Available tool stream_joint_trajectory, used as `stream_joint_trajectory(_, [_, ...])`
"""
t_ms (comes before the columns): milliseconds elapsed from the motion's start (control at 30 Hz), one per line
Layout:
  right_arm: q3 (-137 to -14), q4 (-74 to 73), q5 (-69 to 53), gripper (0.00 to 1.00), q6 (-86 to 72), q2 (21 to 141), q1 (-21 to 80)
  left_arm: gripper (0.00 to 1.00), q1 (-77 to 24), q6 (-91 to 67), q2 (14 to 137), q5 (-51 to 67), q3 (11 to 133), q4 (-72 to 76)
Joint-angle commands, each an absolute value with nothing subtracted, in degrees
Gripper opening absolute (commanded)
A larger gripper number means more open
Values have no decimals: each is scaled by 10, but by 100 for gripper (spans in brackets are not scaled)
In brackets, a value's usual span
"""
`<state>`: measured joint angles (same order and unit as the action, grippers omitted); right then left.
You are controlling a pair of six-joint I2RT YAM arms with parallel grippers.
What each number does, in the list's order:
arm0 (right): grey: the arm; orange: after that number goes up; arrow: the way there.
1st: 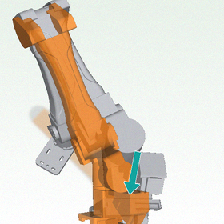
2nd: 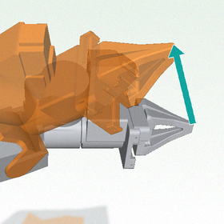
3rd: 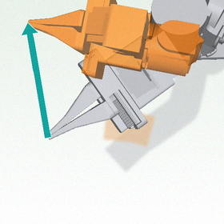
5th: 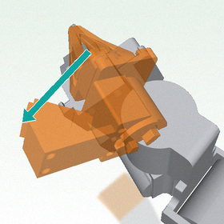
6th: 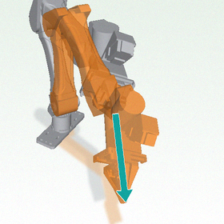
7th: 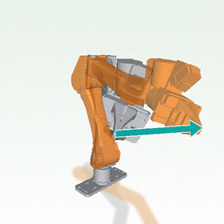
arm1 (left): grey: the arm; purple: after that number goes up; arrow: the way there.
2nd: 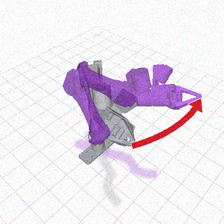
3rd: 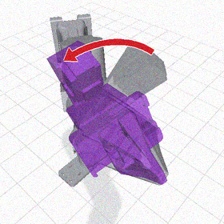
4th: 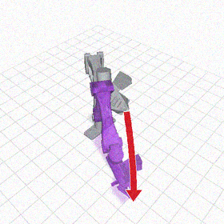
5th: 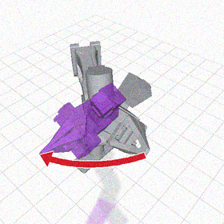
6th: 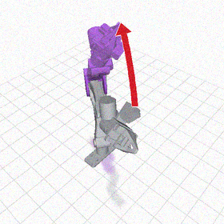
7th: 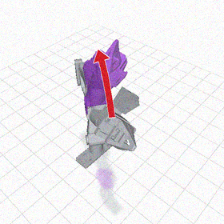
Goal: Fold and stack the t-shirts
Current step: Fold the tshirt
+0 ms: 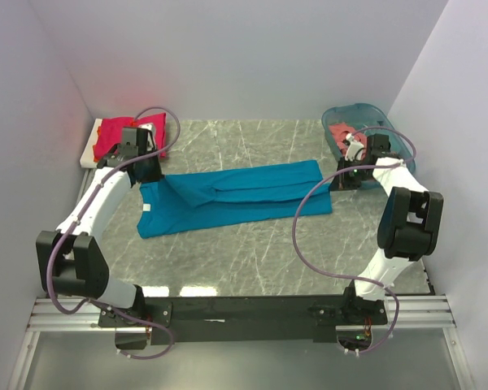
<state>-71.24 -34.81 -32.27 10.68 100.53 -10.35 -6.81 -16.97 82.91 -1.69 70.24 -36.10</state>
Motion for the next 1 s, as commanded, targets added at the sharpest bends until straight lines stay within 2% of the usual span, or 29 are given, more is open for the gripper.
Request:
stream_joint_trajectory(0, [-735,-325,-307,0,101,1005,-96,0,-63,-157,835,-10,731,-338])
stream_joint_trajectory(200, [-749,-309,-284,0,85,1020,-75,0,-63,-158,842,-9,732,-336])
stream_joint_trajectory(233, [-758,-303,-276,4,75,1025,-70,0,-63,-158,844,-8,732,-334])
stream_joint_trajectory(267, [-765,-298,-265,22,67,1034,-66,0,-63,-158,845,-8,732,-334])
stream_joint_trajectory(300, [-772,-297,-255,29,59,1040,-57,0,-63,-158,846,-8,732,-334])
stream_joint_trajectory(367, [-788,-297,-248,40,53,1045,-50,0,-63,-157,848,-8,732,-335])
stream_joint_trajectory(433, [-788,-286,-236,45,48,1040,-44,0,-62,-156,850,-9,732,-335])
stream_joint_trajectory(633, [-775,-291,-267,45,92,1006,-44,1,-62,-157,854,-5,738,-334])
stream_joint_trajectory(767, [-783,-390,-324,44,228,1003,-44,0,-62,-156,854,-4,740,-334])
stream_joint_trajectory(967, [-749,-389,-285,41,301,1006,-36,0,-62,-157,853,-4,737,-332])
